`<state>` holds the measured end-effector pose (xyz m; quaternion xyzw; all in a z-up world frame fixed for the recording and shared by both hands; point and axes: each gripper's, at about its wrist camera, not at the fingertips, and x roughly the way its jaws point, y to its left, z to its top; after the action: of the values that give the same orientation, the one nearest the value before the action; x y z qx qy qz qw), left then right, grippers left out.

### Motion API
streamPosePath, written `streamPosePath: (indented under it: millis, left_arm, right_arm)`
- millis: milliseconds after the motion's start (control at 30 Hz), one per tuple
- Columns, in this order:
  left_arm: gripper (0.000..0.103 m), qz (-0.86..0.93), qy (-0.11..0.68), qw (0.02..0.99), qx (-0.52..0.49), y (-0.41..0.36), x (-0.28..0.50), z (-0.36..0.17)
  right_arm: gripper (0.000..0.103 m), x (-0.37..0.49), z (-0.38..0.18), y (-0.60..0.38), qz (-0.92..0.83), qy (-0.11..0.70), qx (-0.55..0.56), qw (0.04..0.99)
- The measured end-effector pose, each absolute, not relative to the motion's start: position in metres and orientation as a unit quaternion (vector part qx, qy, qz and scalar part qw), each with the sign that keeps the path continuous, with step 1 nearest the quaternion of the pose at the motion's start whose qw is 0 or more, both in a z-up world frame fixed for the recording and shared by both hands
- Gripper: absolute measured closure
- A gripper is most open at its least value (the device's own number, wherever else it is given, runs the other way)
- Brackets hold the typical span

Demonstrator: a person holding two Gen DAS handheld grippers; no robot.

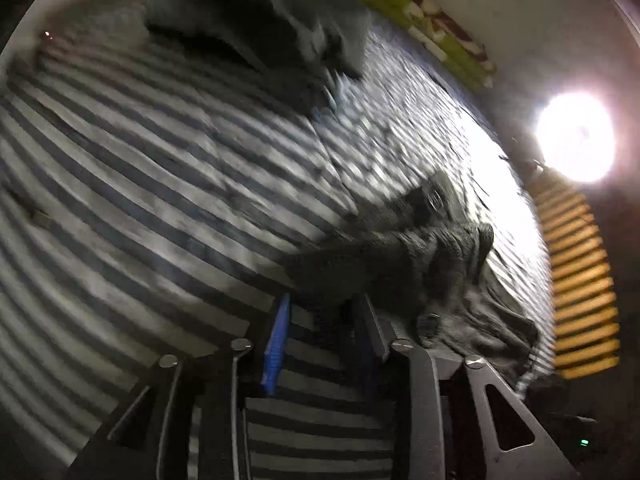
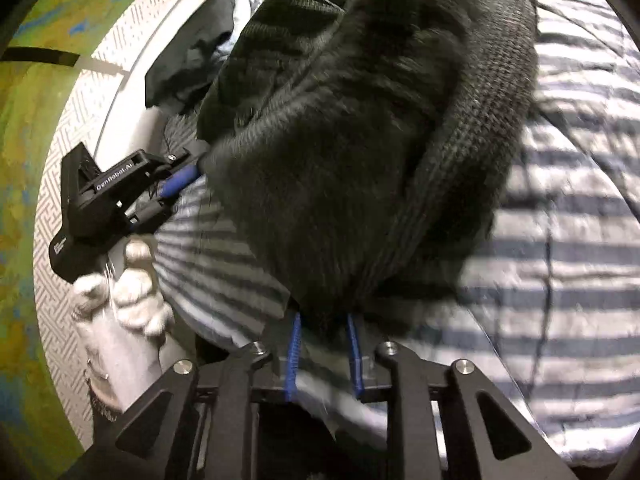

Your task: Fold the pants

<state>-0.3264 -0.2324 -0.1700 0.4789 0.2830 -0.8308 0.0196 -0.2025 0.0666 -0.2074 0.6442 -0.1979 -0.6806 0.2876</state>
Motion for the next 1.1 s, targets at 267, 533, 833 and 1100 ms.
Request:
streamPosePath:
  millis: [267, 533, 833, 1100]
  left_arm:
    - [0.057, -0.883, 0.203, -0.049, 0.421, -0.200, -0.341, -0.116]
    - [0.057, -0.858, 0.149, -0.120, 0.477, -0.117, -0.412, -0.151]
    - [0.063, -0.848, 0.196, -0.072, 0.487, -0.147, -0.429, -0.171]
    - [0.022, -0.849, 0.255, -0.011, 0.464, -0.193, -0.325, -0.145]
  right_arm:
    - [0.074, -0.215, -0.168, 0.143, -0.762, -0.174, 0.572, 0.250]
    - [0.075, -0.267, -0.153, 0.123, -0.783, -0.173, 0.527, 0.281]
    - [0.077, -0.272, -0.174, 0.146, -0.773, -0.091, 0.572, 0.259]
    - [0.027, -0.319, -0.113, 0.144, -0.809, 0.015, 0.492, 0.323]
